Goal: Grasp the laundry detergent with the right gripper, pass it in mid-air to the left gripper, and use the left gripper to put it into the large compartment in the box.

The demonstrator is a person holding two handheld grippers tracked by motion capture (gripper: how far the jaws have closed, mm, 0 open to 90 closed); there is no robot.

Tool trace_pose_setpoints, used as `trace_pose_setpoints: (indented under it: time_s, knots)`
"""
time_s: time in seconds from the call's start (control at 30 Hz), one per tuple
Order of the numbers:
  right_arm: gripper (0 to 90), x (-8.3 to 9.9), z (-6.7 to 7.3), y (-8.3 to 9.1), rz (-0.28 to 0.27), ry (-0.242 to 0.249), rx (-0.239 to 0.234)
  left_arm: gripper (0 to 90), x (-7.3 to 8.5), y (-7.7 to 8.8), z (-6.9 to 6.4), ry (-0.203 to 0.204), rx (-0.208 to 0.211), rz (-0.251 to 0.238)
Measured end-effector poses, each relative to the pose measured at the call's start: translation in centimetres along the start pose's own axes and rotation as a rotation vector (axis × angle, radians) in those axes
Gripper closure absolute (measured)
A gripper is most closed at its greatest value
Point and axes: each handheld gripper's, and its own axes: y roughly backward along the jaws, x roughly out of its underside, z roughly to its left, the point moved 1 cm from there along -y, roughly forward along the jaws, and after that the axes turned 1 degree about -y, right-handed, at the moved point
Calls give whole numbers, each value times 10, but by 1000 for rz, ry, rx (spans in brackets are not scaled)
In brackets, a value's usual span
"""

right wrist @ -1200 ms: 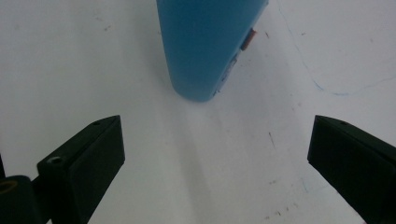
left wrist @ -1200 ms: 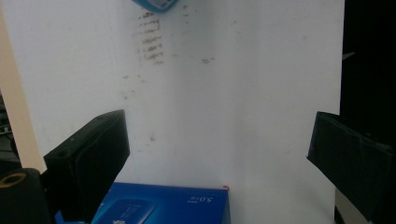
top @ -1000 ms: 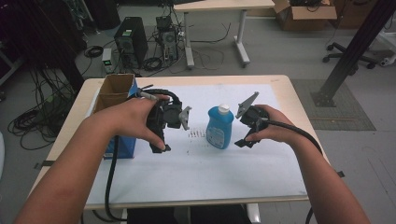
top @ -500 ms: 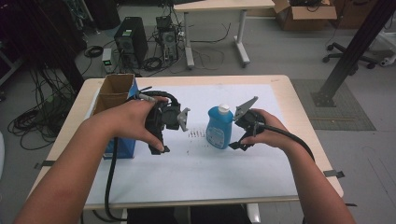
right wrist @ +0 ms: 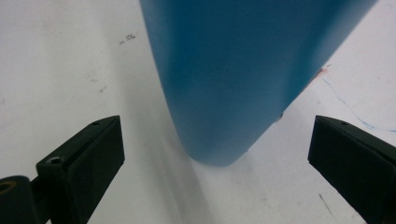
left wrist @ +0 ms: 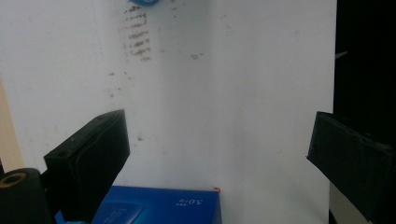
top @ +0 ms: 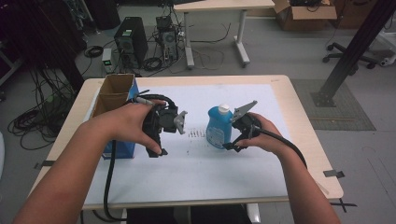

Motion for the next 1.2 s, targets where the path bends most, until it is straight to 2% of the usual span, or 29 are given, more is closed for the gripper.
trace_pose_setpoints:
  time_s: [0.3, 0.77, 0.9, 1.2]
  knots:
    - [36, 0, 1, -8, -31, -21, 10, 59, 6, -4, -1, 8, 7, -1]
    - [35, -1, 2, -12, -164, -74, 44, 58, 13, -5, 1, 27, 3, -9]
    - [35, 1, 2, -14, -187, -73, 39, 59, 14, -5, 1, 28, 4, -11]
    - [31, 4, 2, -17, -259, -100, 64, 59, 16, -4, 1, 36, 4, -10]
